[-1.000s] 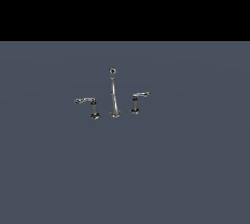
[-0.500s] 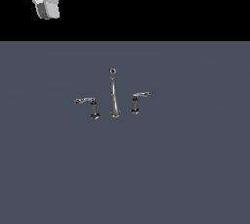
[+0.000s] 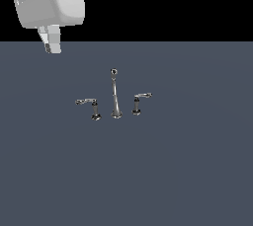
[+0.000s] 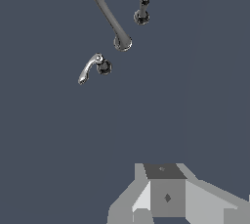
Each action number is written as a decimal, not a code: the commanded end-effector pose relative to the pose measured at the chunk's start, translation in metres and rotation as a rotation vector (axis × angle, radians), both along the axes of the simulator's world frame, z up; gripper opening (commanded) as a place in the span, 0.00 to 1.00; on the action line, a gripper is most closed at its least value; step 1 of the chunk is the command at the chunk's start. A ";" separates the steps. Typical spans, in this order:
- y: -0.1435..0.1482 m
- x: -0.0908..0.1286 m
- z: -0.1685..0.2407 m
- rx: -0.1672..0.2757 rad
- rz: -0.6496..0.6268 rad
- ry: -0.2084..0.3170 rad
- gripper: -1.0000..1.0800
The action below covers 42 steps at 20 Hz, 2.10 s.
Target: Turn on the faucet by rotating a designated handle.
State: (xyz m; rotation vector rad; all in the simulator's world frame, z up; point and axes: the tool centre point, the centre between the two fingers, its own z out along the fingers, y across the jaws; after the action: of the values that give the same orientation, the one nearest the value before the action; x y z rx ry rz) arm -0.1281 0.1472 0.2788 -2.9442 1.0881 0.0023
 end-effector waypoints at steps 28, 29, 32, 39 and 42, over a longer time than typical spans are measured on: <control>0.031 0.134 -0.146 -0.004 -0.485 -0.001 0.00; 0.031 0.139 -0.151 -0.004 -0.502 -0.001 0.00; 0.030 0.152 -0.165 -0.005 -0.550 -0.001 0.00; 0.026 0.175 -0.187 -0.005 -0.627 0.000 0.00; 0.025 0.180 -0.192 -0.005 -0.645 0.000 0.00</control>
State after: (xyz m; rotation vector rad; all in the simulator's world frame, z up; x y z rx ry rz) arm 0.0492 0.1728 0.0894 -2.4613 1.9556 -0.0014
